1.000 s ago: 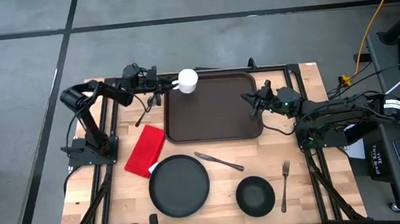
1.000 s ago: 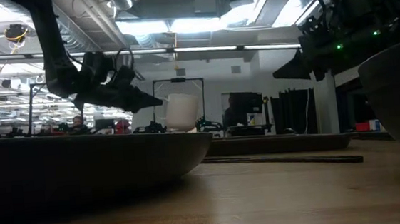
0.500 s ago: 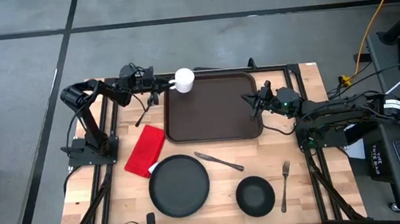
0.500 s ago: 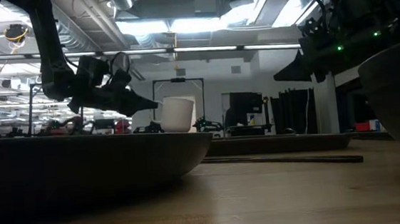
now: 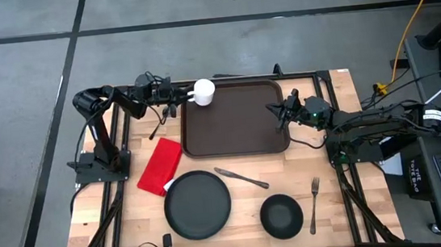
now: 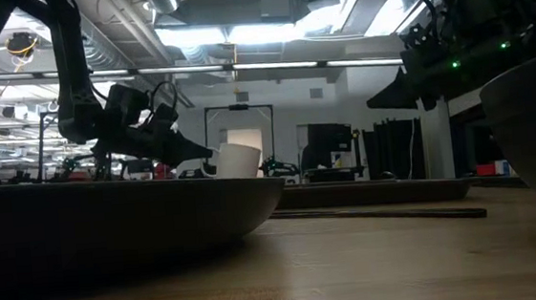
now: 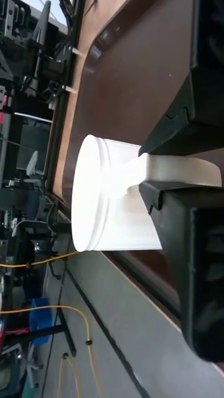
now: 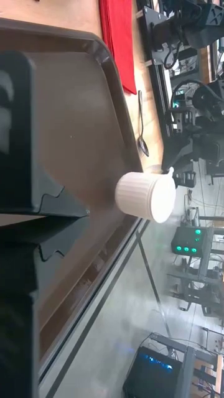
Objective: Set up tray
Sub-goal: Put the white mug on the brown serving tray
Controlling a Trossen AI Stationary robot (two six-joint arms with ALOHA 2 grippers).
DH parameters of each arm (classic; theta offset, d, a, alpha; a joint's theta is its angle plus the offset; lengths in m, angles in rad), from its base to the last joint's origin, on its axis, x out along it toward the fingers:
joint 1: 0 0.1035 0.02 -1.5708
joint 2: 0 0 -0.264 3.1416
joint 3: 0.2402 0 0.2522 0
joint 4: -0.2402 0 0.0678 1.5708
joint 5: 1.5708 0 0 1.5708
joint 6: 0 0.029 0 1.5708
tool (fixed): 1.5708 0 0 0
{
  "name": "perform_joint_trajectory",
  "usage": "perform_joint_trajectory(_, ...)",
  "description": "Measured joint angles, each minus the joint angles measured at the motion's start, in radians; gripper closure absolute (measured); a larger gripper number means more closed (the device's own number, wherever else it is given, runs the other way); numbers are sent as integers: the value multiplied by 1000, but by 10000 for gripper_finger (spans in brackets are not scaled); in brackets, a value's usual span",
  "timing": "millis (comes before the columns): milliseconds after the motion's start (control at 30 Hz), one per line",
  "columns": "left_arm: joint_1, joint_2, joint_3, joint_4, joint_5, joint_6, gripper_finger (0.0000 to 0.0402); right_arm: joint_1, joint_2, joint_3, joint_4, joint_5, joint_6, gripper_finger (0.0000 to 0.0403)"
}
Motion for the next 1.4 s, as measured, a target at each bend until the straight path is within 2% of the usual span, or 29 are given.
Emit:
perform_joint_trajectory(167,4,0,0,9,-51,2,353,0,0,0,0,0,0,392)
perform_joint_trajectory(500,4,0,0,12,-55,-3,353,0,0,0,0,0,0,392)
perform_joint_trajectory(700,3,0,1,10,-101,-33,351,0,0,0,0,0,0,392)
perform_joint_trajectory(1033,-12,-2,3,-88,-111,-21,350,0,0,0,0,0,0,392)
perform_joint_trajectory(1400,-31,-2,30,-91,-169,-60,350,0,0,0,1,0,1,392)
